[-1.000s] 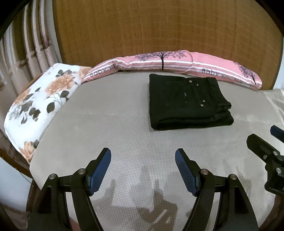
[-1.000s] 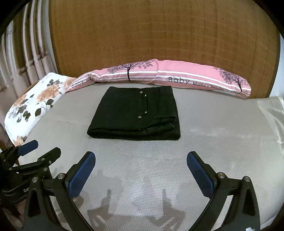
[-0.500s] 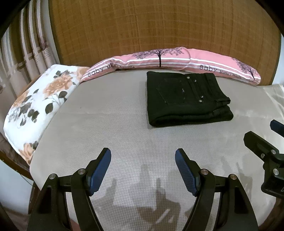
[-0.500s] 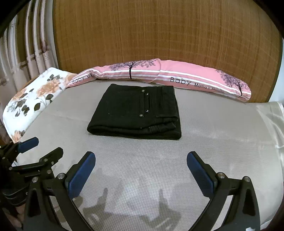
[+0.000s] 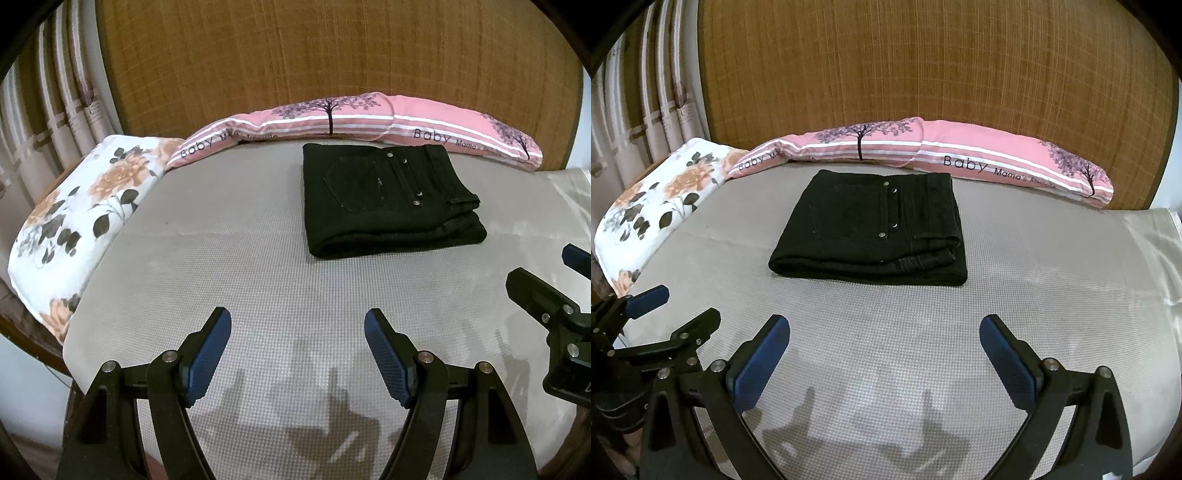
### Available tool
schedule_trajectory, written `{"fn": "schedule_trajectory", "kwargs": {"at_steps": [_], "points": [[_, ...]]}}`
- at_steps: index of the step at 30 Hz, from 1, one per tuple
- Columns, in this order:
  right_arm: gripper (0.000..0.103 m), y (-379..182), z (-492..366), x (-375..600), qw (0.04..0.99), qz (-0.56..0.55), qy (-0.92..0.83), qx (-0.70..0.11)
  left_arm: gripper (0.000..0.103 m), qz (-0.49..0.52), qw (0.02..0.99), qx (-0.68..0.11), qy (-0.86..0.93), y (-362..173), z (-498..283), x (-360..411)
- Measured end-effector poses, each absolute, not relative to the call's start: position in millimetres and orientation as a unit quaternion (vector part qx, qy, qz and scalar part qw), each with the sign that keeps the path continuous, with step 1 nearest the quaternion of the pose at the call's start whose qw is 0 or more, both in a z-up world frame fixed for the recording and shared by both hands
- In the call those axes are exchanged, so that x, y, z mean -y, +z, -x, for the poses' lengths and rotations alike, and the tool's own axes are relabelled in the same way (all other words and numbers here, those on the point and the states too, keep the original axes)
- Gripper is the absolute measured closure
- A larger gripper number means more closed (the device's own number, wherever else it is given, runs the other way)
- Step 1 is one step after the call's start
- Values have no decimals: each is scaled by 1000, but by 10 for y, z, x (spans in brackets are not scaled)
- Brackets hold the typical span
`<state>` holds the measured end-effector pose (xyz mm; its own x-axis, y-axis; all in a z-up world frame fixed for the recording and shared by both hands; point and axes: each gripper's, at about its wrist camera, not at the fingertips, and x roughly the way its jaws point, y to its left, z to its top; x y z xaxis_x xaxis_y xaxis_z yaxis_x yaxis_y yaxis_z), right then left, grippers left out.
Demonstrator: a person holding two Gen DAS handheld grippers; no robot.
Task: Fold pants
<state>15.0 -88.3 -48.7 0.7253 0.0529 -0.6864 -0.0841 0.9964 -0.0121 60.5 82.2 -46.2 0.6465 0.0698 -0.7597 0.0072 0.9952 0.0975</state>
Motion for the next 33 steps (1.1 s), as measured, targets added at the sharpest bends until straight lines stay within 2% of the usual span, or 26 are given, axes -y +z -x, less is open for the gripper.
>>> {"fn": "schedule_trajectory", "kwargs": {"at_steps": [33], "points": [[1, -579, -183, 916, 926, 9, 32, -377, 28, -63, 911, -407, 14, -481, -636, -874]]}}
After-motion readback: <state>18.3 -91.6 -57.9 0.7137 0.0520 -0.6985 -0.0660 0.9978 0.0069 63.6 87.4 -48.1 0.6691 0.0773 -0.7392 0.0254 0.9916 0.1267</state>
